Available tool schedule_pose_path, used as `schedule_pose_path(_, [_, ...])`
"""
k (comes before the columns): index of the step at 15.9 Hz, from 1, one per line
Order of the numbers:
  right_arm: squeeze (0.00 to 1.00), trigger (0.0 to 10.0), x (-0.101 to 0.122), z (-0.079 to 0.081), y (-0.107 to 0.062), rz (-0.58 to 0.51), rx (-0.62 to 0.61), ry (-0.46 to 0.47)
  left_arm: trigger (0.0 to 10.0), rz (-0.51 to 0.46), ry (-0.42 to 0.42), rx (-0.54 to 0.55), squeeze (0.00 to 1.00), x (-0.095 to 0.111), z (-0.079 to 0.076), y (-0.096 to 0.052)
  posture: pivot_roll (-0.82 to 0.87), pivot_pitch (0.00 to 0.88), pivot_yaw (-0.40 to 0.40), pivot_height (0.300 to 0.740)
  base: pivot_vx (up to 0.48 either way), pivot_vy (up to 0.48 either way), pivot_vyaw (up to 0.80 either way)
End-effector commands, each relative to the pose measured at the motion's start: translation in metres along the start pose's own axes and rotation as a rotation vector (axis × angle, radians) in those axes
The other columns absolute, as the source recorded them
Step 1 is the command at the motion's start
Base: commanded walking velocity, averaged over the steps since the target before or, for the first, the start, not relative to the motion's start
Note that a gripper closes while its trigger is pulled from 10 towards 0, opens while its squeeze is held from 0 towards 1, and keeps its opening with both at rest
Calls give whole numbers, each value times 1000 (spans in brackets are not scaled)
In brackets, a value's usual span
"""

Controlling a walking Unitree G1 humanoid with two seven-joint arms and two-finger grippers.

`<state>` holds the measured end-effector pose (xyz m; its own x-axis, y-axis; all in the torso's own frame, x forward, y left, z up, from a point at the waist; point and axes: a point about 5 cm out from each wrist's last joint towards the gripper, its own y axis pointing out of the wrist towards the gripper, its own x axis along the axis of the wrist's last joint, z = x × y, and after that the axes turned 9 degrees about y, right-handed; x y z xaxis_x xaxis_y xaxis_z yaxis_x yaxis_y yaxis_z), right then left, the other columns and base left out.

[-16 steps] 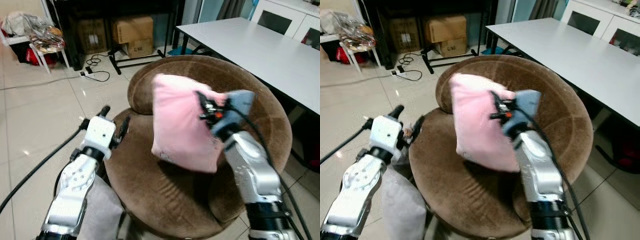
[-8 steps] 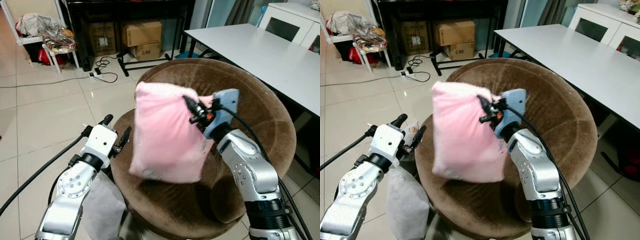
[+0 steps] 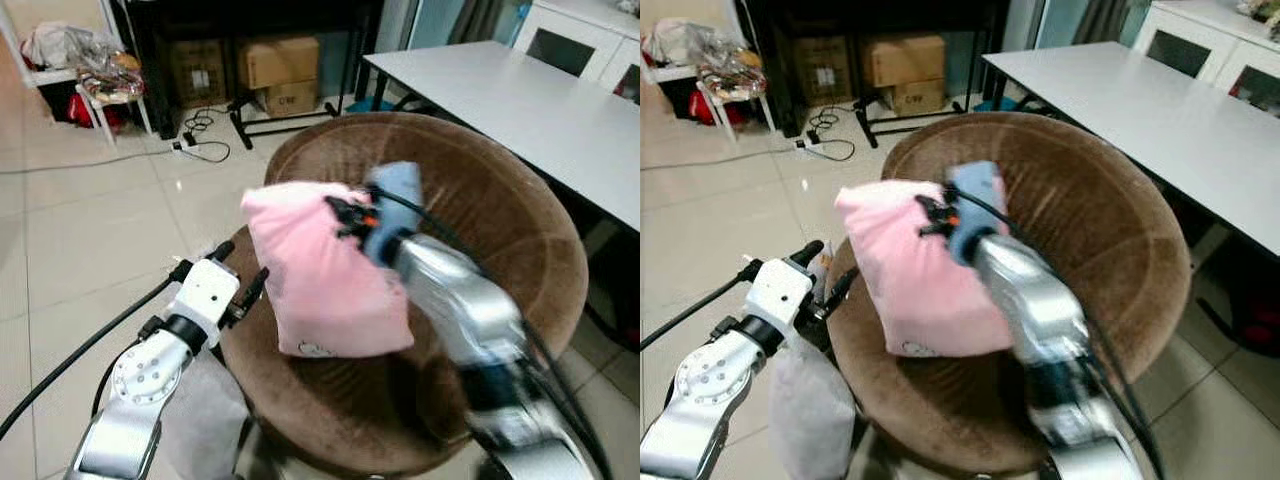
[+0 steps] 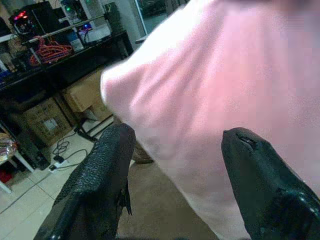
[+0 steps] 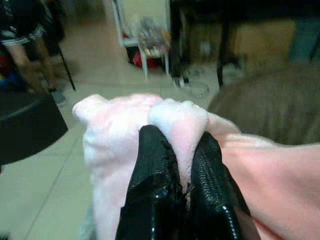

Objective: Move the pillow to the sofa from floor

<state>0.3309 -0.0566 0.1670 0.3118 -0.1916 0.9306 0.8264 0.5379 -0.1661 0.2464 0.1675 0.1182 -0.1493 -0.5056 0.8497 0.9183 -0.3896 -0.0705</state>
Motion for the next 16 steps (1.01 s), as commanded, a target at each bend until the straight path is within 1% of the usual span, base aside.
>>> schedule_pose_path(1, [0,10000,13,-4,8,-30,-77,47,10000,-9,10,-11,0,4,0,0,77,0,-89,740,0,0,0])
schedule_pose_path(2, [0,10000,15,-5,13,-25,-117,75,10000,-8,10,-13,0,4,-1,0,79,0,-91,740,0,0,0])
schedule_pose_path(3, [0,10000,22,-15,24,-34,-270,194,10000,-5,13,-15,0,3,-1,-2,88,0,-103,740,0,0,0])
schedule_pose_path(4, [0,10000,23,-18,27,-36,-318,246,10000,-3,14,-15,0,3,-1,-2,89,0,-105,740,0,0,0])
schedule_pose_path(5, [0,10000,29,-30,32,-62,-445,425,10000,2,16,-13,0,2,-1,-4,96,0,-113,740,0,0,0])
schedule_pose_path(6, [0,10000,30,-39,32,-70,-509,500,10000,5,16,-12,0,2,-1,-5,100,0,-118,740,0,0,0])
schedule_pose_path(7, [0,10000,30,-54,29,-85,-595,593,10000,7,16,-10,0,2,-1,-5,100,0,-118,740,0,0,0])
schedule_pose_path(8, [0,10000,31,-71,24,-103,-676,654,10000,9,16,-9,0,2,-1,-5,102,0,-121,740,0,0,0])
schedule_pose_path(9, [0,10000,31,-82,20,-109,-741,685,10000,10,16,-9,0,2,-1,-5,100,0,-118,740,0,0,0])
schedule_pose_path(10, [0,10000,28,-97,11,-112,-833,729,10000,12,15,-16,0,1,-1,-5,100,0,-118,740,0,0,0])
schedule_pose_path(11, [0,10000,28,-97,11,-112,-833,729,10000,12,15,-16,0,1,-1,-5,100,0,-118,740,0,0,0])
schedule_pose_path(12, [0,10000,26,-106,6,-117,-882,755,10000,11,15,-23,0,1,-1,-5,94,0,-112,740,0,0,0])
schedule_pose_path(13, [0,10000,18,-121,-5,-126,-963,838,10000,12,14,-46,0,1,-2,-5,82,0,-97,740,0,0,0])
schedule_pose_path(14, [0,10000,13,-127,-10,-128,-1000,867,10000,12,14,-61,0,1,-2,-4,79,0,-94,740,0,0,0])
schedule_pose_path(15, [0,10000,-1,-138,-20,-120,-1071,918,10000,15,12,-102,0,0,-4,-4,71,0,-84,740,0,0,0])
schedule_pose_path(16, [0,10000,-8,-141,-23,-111,-1100,935,10000,18,9,-117,0,-1,-5,-3,69,0,-80,740,0,0,0])
